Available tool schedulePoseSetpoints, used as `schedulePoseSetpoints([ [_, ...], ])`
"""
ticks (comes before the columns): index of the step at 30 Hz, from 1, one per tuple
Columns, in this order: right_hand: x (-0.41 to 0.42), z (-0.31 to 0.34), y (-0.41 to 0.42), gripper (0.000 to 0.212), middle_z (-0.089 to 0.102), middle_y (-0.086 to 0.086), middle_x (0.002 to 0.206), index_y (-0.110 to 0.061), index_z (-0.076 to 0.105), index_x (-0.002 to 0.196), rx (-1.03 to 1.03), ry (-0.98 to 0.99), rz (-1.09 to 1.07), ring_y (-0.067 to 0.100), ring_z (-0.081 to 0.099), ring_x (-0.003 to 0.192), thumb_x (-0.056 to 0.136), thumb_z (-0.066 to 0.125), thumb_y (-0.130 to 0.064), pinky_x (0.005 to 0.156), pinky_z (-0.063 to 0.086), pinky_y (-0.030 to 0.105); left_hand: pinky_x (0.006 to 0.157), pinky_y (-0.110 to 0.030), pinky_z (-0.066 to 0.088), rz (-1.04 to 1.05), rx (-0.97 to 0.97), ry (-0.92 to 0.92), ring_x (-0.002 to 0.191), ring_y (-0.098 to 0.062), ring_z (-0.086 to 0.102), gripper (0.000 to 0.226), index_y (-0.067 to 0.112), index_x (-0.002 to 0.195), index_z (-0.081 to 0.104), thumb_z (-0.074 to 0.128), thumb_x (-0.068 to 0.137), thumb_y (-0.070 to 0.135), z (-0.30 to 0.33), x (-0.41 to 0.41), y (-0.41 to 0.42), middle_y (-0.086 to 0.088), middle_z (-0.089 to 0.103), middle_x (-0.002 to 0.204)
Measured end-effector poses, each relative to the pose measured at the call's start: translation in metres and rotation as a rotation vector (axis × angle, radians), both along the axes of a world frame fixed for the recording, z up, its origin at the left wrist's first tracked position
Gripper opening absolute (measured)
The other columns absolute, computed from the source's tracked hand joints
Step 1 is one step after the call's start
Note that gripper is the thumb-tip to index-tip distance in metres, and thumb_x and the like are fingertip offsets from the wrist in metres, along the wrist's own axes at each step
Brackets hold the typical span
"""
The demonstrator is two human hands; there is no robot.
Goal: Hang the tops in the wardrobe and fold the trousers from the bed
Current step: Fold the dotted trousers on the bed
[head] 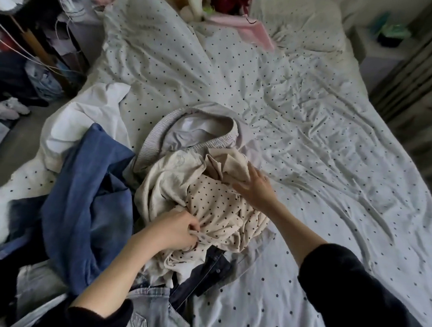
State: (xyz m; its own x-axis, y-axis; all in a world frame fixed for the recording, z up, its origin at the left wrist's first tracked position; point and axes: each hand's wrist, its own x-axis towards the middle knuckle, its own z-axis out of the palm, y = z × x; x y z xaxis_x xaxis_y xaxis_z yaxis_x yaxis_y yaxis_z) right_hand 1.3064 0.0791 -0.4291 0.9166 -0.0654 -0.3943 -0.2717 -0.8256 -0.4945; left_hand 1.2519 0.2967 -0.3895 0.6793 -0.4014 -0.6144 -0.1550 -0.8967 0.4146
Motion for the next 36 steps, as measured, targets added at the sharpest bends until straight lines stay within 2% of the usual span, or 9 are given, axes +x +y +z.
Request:
schedulePoseSetpoints([
  [4,-0.004,-0.015,0.007,0.025,0.067,0.012,0.104,-0.011,0.064,0.108,-0.144,-0.054,-0.111,0.03,0.06,0.094,0.093,0.046,-0.016,0.088,0.042,0.036,0.08,-0.026,0.046,0.08,-0.039,0.002,0.093,-0.008,0.055,0.015,0.033,0.097,0.062,0.054,0.089,0.043,0.0,0.001,0.015,0.01,0.051,0.111],
  [10,-0.054,0.007,-0.012,0.014,0.068,0.01,0.09,-0.005,0.063,0.098,0.231,-0.203,-0.267,0.023,0.057,0.076,0.091,0.052,-0.008,0.063,0.04,0.028,0.063,-0.018,0.048,0.213,-0.074,-0.308,0.077,-0.006,0.059,0.021,0.023,0.101,0.061,0.047,0.095,0.038,0.008,0.01,-0.007,0.008,0.054,0.11],
  [13,-0.082,0.033,-0.031,0.015,0.065,0.0,0.071,-0.009,0.063,0.089,0.355,-0.21,-0.259,0.014,0.058,0.066,0.087,0.052,0.001,0.058,0.041,0.015,0.088,-0.018,0.043,0.212,-0.227,-0.418,0.113,-0.01,0.052,0.037,0.021,0.13,0.048,0.051,0.094,0.022,0.008,0.016,-0.04,0.003,0.042,0.139],
  [15,-0.1,0.049,-0.046,0.019,0.062,0.0,0.071,-0.009,0.064,0.092,0.361,-0.193,-0.244,0.016,0.055,0.064,0.088,0.05,0.003,0.059,0.042,0.021,0.107,-0.028,0.024,0.056,-0.283,-0.403,0.139,-0.015,0.023,0.064,0.026,0.145,0.027,0.057,0.09,0.015,0.009,0.016,-0.069,0.005,0.021,0.154],
  [17,-0.117,0.061,-0.061,0.019,0.06,0.0,0.071,-0.01,0.063,0.093,0.37,-0.183,-0.222,0.017,0.052,0.064,0.089,0.049,0.002,0.059,0.04,0.025,0.116,-0.038,0.009,-0.109,-0.291,-0.371,0.144,-0.017,0.007,0.075,0.028,0.147,0.021,0.06,0.086,0.01,0.01,0.011,-0.095,0.006,0.014,0.156],
  [22,-0.162,0.093,-0.113,0.017,0.067,0.009,0.079,-0.007,0.064,0.097,0.313,-0.207,-0.274,0.029,0.062,0.072,0.09,0.05,0.0,0.066,0.049,0.036,0.108,-0.038,0.027,-0.215,-0.258,-0.371,0.116,-0.02,0.05,0.037,0.027,0.123,0.056,0.058,0.088,0.016,0.008,-0.018,-0.138,0.005,0.061,0.122],
  [25,-0.189,0.115,-0.149,0.02,0.064,0.008,0.085,-0.004,0.064,0.102,0.259,-0.316,-0.388,0.023,0.059,0.077,0.09,0.049,0.002,0.067,0.044,0.029,0.088,-0.035,0.047,-0.149,-0.382,-0.354,0.096,-0.017,0.058,0.02,0.02,0.11,0.055,0.05,0.092,0.014,0.026,-0.036,-0.163,0.002,0.061,0.111],
  [29,-0.209,0.152,-0.184,0.017,0.062,0.005,0.088,-0.005,0.062,0.1,0.287,-0.472,-0.511,0.016,0.057,0.079,0.092,0.048,0.001,0.063,0.043,0.019,0.059,-0.032,0.042,-0.086,-0.507,-0.322,0.067,-0.013,0.054,0.009,0.025,0.101,0.042,0.041,0.097,0.018,0.077,-0.043,-0.204,0.004,0.057,0.084],
  [36,-0.248,0.239,-0.255,0.013,0.059,-0.005,0.078,-0.012,0.062,0.09,0.373,-0.736,-0.566,0.0,0.052,0.067,0.094,0.05,-0.008,0.06,0.042,0.011,0.052,-0.021,0.036,-0.158,-0.66,-0.572,0.06,-0.007,0.048,0.012,0.021,0.103,0.056,0.047,0.096,0.018,0.199,-0.072,-0.272,0.012,0.053,0.072],
])
